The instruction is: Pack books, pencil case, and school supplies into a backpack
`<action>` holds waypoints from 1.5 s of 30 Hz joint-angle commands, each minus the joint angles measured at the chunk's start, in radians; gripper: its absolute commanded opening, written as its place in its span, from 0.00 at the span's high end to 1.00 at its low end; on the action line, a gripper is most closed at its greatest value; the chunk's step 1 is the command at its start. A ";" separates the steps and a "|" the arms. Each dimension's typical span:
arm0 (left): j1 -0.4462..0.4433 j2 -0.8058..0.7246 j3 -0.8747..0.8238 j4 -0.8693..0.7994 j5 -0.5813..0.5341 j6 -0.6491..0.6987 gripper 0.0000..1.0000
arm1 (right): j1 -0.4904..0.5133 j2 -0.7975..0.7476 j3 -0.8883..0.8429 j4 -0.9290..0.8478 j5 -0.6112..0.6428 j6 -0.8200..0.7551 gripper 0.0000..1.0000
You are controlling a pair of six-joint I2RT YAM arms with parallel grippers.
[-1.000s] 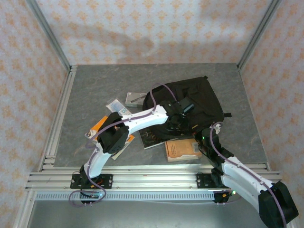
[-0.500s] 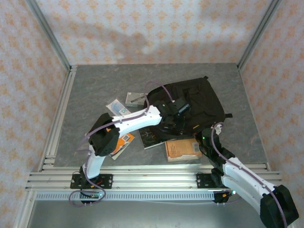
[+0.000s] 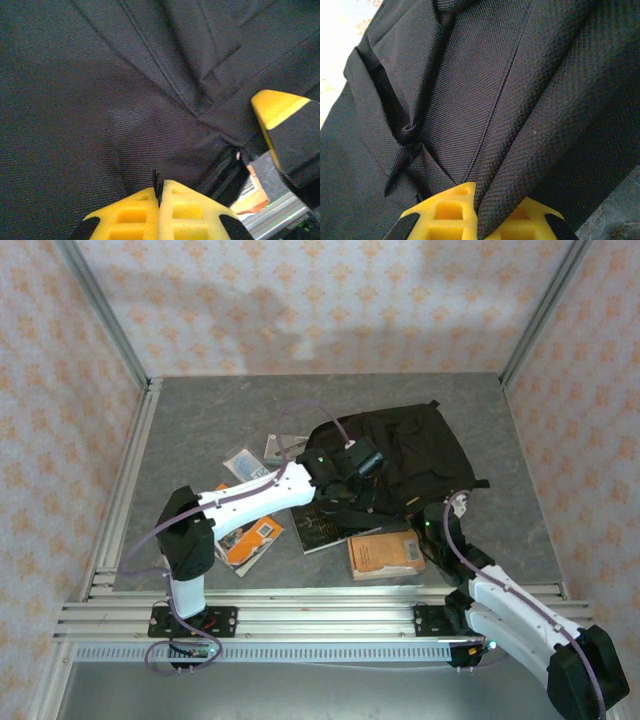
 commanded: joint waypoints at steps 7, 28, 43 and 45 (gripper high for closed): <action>0.052 -0.117 -0.054 -0.050 -0.105 0.058 1.00 | -0.002 0.040 0.099 -0.160 0.090 -0.133 1.00; 0.161 -0.279 -0.180 -0.066 -0.179 0.130 1.00 | -0.188 0.325 0.406 -0.449 0.037 -0.218 1.00; 0.087 -0.140 0.073 -0.044 -0.001 0.120 1.00 | -0.254 0.467 0.808 -0.906 -0.048 -0.094 0.14; 0.062 -0.136 0.090 -0.045 -0.004 0.114 1.00 | -0.254 0.424 0.810 -0.924 -0.103 -0.102 0.12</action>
